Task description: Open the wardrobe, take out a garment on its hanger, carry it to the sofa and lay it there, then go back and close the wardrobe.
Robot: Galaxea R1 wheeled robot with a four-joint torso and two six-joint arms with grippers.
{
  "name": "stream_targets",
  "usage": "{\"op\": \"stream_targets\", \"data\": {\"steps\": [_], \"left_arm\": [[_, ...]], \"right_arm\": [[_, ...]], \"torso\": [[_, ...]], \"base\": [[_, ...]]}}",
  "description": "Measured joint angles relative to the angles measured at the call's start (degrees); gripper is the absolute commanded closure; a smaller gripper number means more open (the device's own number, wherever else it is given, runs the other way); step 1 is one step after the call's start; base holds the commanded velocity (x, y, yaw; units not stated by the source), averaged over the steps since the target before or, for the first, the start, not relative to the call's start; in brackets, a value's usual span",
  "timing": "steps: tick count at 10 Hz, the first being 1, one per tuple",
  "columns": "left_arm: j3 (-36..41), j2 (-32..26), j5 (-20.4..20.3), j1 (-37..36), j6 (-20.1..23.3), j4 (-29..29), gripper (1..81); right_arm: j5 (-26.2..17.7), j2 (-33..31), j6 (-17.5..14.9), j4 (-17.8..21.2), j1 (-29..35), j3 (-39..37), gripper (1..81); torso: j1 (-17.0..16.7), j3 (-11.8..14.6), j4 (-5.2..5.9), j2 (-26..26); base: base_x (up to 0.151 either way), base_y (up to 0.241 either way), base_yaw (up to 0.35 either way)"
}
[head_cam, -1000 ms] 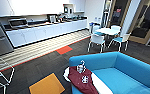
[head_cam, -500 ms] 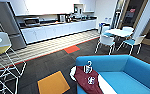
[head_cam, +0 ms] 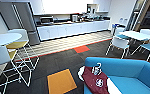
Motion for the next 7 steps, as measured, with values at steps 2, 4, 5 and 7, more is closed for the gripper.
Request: {"op": "stream_targets", "data": {"steps": [2, 4, 5, 7], "left_arm": [[0.00, 0.00, 0.02, 0.00, 0.00, 0.00, 1.0], [0.00, 0.05, 0.02, 0.06, 0.00, 0.00, 1.0], [-0.01, 0.13, 0.07, 0.17, 0.00, 0.00, 1.0], [0.00, 0.63, 0.13, 0.35, 0.59, 0.00, 1.0]], "right_arm": [[-0.02, 0.00, 0.00, -0.01, -0.02, 0.00, 1.0], [-0.02, 0.05, -0.02, -0.01, 0.01, 0.00, 1.0], [-0.04, 0.11, -0.02, 0.00, 0.00, 0.00, 1.0], [-0.02, 0.17, -0.02, -0.01, 0.15, 0.00, 1.0]], "torso": [[0.00, 0.00, 0.00, 0.00], [0.00, 0.00, 0.00, 0.00], [0.00, 0.00, 0.00, 0.00], [0.00, 0.00, 0.00, 0.00]], "base": [[0.000, 0.000, 0.304], [0.000, 0.000, 0.307], [0.000, 0.000, 0.313], [0.000, 0.000, 0.314]]}}
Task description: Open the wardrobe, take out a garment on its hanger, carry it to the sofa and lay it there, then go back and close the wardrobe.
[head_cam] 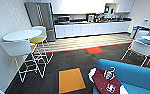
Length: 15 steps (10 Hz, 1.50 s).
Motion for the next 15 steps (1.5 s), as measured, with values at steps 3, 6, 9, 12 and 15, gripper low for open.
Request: {"op": "stream_targets", "data": {"steps": [3, 6, 9, 12, 15], "left_arm": [[0.00, 0.00, 0.02, -0.02, 0.33, 0.05, 1.0], [0.00, 0.06, 0.05, 0.06, 0.33, 0.16, 1.0], [0.00, 0.49, 0.52, 0.15, 0.35, 0.52, 1.0], [-0.10, 2.07, 3.67, 0.48, 0.38, 1.65, 1.0], [-0.01, 2.93, 3.74, 0.78, 0.38, 2.61, 1.0]], "right_arm": [[-0.01, 0.00, 0.00, 0.00, -0.15, 0.00, 1.0], [0.05, 0.16, 0.00, -0.02, 0.02, 0.00, 1.0], [-0.01, 0.16, -0.46, -0.10, 0.00, 0.00, 1.0], [-0.06, 0.13, -2.34, -0.10, 0.00, 0.00, 1.0], [-0.06, 0.13, -2.49, -0.10, 0.16, 0.00, 1.0]], "torso": [[0.00, 0.00, 0.00, 0.00], [0.00, 0.00, 0.00, 0.00], [0.00, 0.00, 0.00, 0.00], [0.00, 0.00, 0.00, 0.00], [0.00, 0.00, 0.00, 0.00]], "base": [[0.000, 0.000, 0.315], [0.000, 0.000, 0.315], [0.000, 0.000, 0.315], [0.000, 0.000, 0.315], [0.000, 0.000, 0.316]]}}
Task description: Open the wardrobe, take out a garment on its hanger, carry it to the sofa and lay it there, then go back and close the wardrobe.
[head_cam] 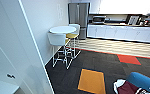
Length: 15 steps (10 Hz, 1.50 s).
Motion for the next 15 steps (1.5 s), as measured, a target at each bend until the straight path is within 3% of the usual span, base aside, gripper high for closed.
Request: {"op": "stream_targets", "data": {"steps": [15], "left_arm": [[-0.09, 0.09, 0.20, -0.11, -0.02, 0.26, 1.0]], "right_arm": [[-0.05, 0.33, 0.11, 0.02, -0.20, 0.00, 1.0]], "torso": [[0.00, 0.00, 0.00, 0.00]], "base": [[0.000, 0.000, 0.316]]}}
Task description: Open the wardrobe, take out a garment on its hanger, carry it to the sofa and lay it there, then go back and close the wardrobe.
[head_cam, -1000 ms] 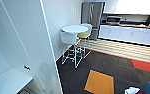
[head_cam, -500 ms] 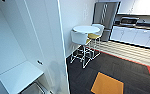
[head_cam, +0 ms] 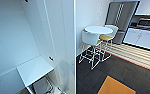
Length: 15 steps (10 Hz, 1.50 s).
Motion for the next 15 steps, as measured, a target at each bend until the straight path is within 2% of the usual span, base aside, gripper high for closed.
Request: {"op": "stream_targets", "data": {"steps": [15], "left_arm": [[0.00, 0.00, 1.16, -0.04, 0.00, 0.27, 1.0]], "right_arm": [[0.02, -0.02, 0.04, 0.05, 0.01, -0.18, 1.0]], "torso": [[0.02, 0.00, 0.00, 0.02]], "base": [[0.000, 0.000, 0.307]]}}
